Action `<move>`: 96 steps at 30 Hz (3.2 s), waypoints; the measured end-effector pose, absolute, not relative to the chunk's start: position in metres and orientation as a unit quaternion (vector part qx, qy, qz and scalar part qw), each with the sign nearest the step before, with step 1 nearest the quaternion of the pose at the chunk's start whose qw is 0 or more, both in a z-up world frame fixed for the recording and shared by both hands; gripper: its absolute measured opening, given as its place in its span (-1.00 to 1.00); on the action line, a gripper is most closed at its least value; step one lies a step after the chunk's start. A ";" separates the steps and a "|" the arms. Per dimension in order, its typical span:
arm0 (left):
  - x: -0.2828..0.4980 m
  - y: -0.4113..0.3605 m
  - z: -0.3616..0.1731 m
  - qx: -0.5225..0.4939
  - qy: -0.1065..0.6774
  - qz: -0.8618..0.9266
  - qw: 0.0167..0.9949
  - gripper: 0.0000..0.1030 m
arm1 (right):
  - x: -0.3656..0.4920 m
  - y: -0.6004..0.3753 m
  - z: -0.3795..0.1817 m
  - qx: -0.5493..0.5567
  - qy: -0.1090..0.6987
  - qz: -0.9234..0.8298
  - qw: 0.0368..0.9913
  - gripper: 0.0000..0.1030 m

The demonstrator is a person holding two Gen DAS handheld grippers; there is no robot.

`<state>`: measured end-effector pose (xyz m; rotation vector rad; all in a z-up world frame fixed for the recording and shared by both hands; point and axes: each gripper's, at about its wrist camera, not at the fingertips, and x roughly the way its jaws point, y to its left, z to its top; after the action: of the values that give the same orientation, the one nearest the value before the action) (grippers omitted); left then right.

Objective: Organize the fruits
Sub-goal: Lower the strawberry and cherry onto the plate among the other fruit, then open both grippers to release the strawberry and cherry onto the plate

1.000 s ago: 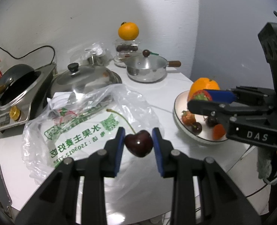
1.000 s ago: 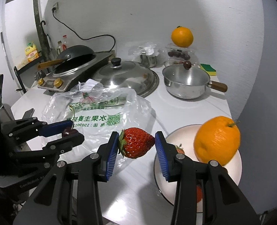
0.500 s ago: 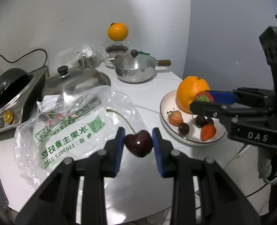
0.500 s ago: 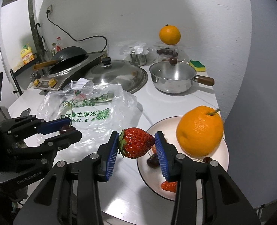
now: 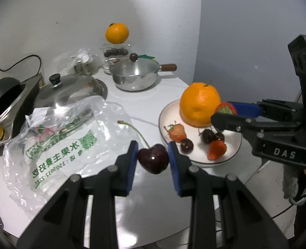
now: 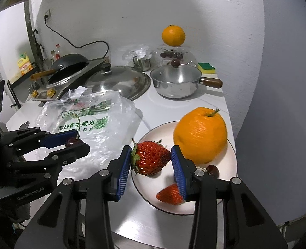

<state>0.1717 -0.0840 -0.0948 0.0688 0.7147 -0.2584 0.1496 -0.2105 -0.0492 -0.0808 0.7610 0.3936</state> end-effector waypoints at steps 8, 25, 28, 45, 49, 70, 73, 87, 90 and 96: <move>0.177 -0.106 -0.098 0.042 0.353 -0.140 0.924 -0.40 | 0.150 -0.233 -0.053 -0.030 0.371 0.179 0.911 -0.19; 0.192 -0.143 -0.112 0.053 0.368 -0.164 0.914 -0.40 | 0.153 -0.271 -0.066 -0.013 0.380 0.161 0.911 -0.19; 0.193 -0.149 -0.116 0.054 0.371 -0.168 0.912 -0.40 | 0.154 -0.278 -0.069 -0.010 0.383 0.156 0.910 -0.19; 0.211 -0.176 -0.140 0.059 0.394 -0.185 0.898 -0.40 | 0.160 -0.305 -0.095 0.002 0.402 0.141 0.905 -0.19; 0.214 -0.177 -0.143 0.058 0.399 -0.186 0.896 -0.40 | 0.163 -0.301 -0.101 0.000 0.408 0.147 0.901 -0.19; 0.222 -0.175 -0.148 0.053 0.404 -0.192 0.893 -0.32 | 0.173 -0.288 -0.117 -0.004 0.425 0.153 0.892 -0.19; 0.222 -0.173 -0.148 0.053 0.404 -0.186 0.894 -0.32 | 0.173 -0.287 -0.117 -0.005 0.427 0.152 0.891 -0.19; 0.212 -0.160 -0.139 0.037 0.390 -0.178 0.903 0.36 | 0.165 -0.283 -0.108 -0.009 0.421 0.142 0.896 -0.04; 0.208 -0.157 -0.135 0.035 0.383 -0.175 0.906 0.36 | 0.163 -0.282 -0.105 -0.010 0.419 0.141 0.897 -0.04; 0.200 -0.152 -0.129 0.033 0.377 -0.172 0.910 0.36 | 0.156 -0.278 -0.098 -0.014 0.414 0.138 0.900 -0.04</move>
<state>0.2004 -0.1516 -0.1287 0.0676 0.7769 -0.3555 0.1565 -0.2783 -0.0985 -0.0280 0.8561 0.2846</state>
